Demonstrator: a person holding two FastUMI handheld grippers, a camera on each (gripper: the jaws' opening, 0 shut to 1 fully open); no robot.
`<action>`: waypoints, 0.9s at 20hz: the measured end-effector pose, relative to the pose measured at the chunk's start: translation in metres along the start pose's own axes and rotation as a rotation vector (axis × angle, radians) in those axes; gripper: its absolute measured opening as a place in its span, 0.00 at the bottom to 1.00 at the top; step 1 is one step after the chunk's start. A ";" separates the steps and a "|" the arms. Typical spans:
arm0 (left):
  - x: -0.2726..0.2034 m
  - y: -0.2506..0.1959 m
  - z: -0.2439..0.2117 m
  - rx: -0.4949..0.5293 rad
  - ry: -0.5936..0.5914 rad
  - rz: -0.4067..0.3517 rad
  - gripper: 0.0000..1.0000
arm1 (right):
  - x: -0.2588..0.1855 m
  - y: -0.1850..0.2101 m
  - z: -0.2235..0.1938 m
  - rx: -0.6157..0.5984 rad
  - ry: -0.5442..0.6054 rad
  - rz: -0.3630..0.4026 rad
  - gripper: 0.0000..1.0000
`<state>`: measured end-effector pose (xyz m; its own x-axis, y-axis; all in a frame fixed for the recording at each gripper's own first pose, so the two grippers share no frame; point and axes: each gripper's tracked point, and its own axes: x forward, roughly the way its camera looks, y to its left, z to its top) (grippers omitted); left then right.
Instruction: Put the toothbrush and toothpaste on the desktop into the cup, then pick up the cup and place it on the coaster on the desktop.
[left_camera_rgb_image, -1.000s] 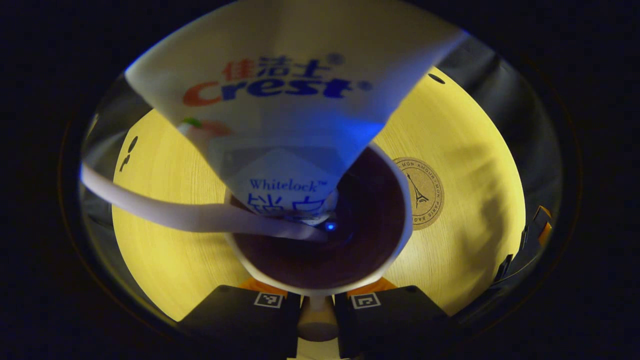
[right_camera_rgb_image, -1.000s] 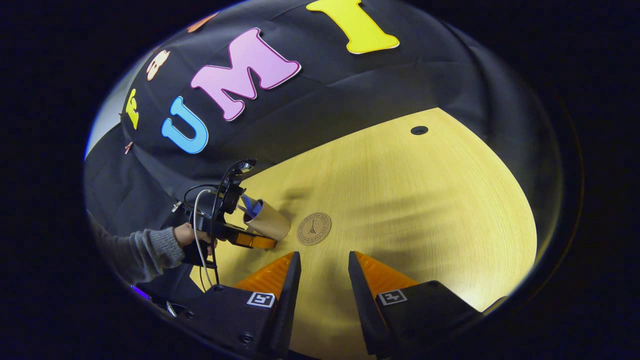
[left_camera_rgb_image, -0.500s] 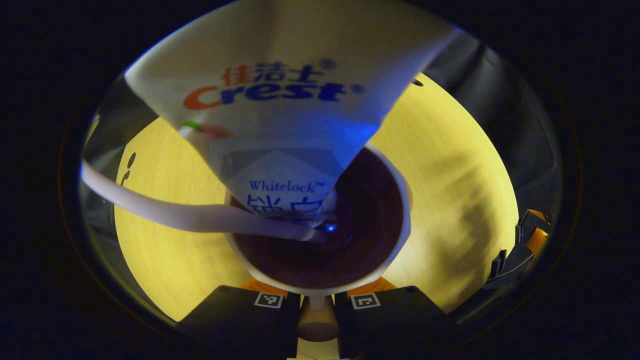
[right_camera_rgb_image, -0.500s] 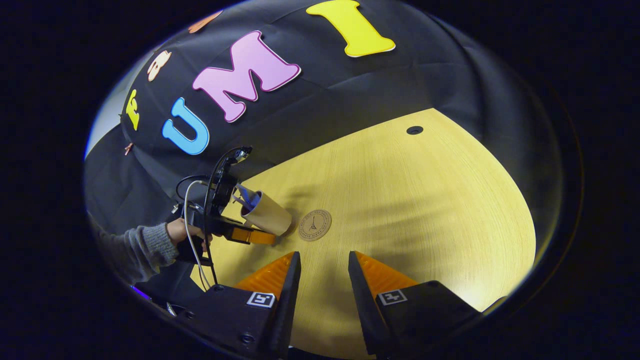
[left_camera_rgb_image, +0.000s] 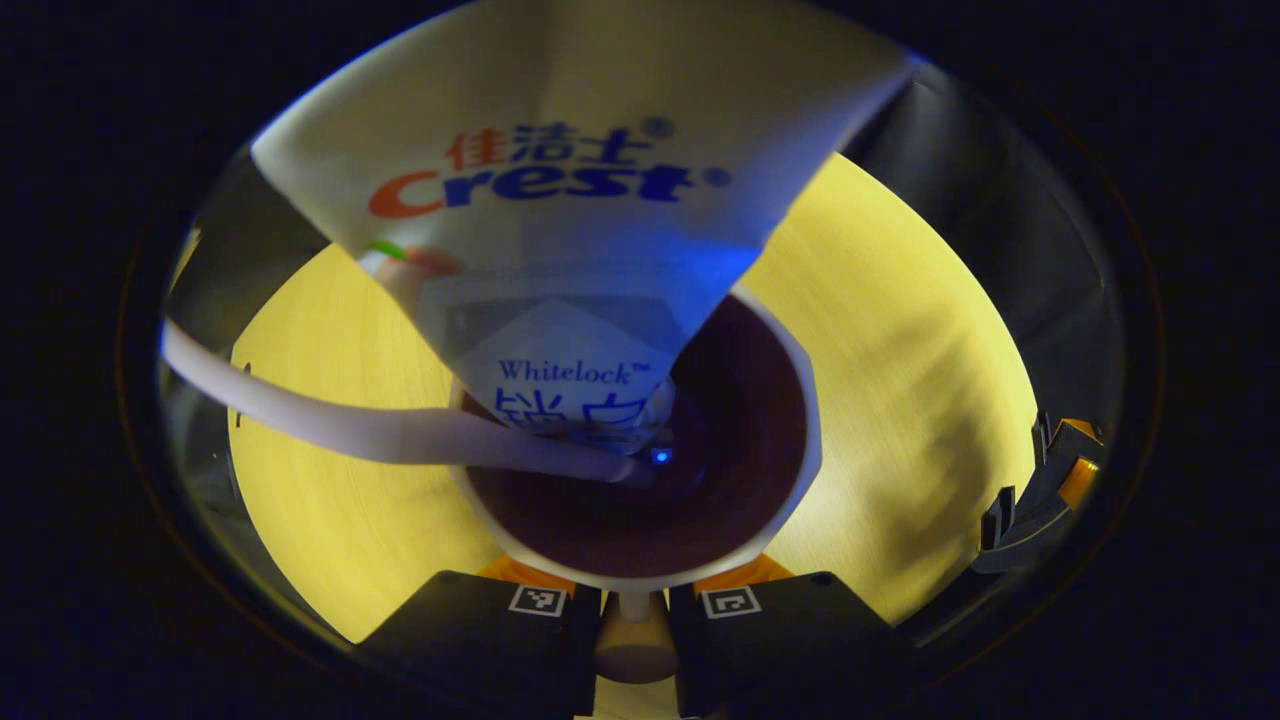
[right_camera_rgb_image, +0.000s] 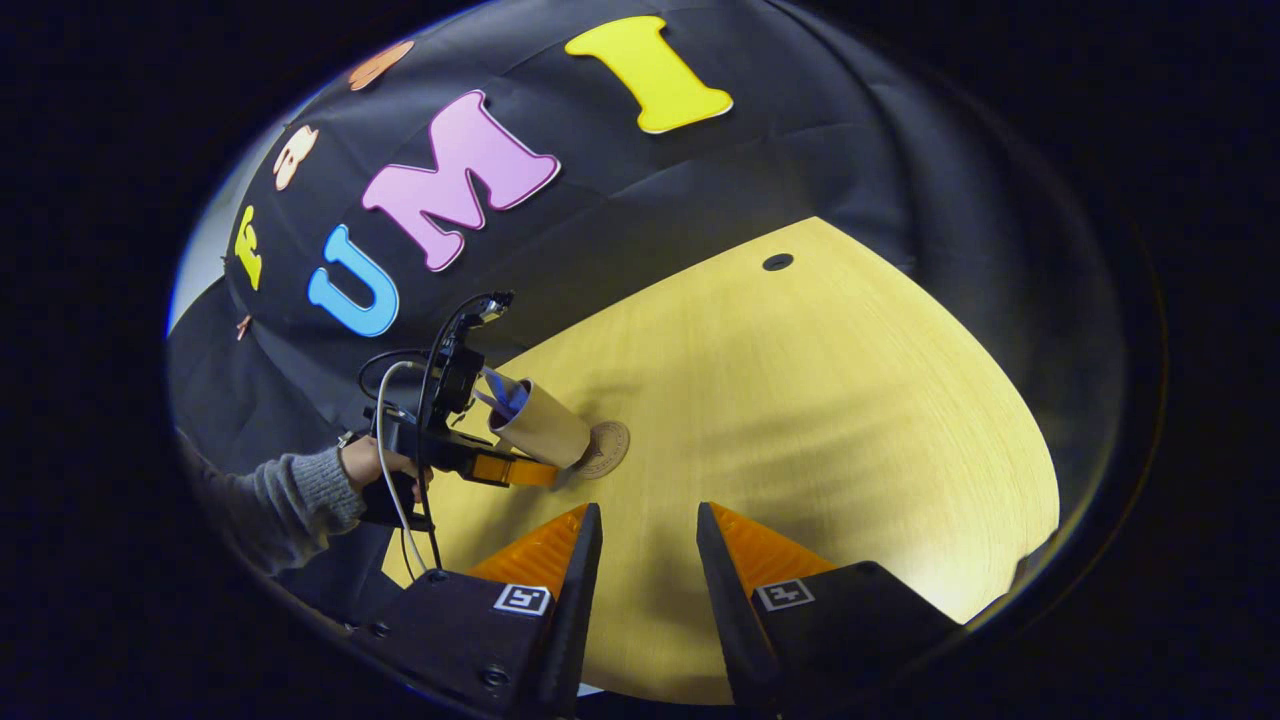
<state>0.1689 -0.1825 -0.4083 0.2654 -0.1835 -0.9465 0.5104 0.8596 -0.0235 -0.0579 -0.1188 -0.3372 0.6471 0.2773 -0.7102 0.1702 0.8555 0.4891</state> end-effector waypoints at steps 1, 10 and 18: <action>0.002 -0.003 0.001 0.005 0.002 0.000 0.35 | -0.003 -0.004 0.000 0.004 -0.003 -0.007 0.59; 0.023 -0.014 0.007 0.033 0.034 0.020 0.35 | -0.021 -0.036 0.000 0.049 -0.025 -0.063 0.59; 0.020 -0.011 0.009 0.053 0.025 0.043 0.55 | -0.018 -0.029 0.004 0.046 -0.023 -0.043 0.59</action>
<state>0.1756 -0.1998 -0.4240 0.2675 -0.1341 -0.9542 0.5421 0.8397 0.0340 -0.0712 -0.1505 -0.3368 0.6549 0.2299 -0.7199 0.2321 0.8454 0.4811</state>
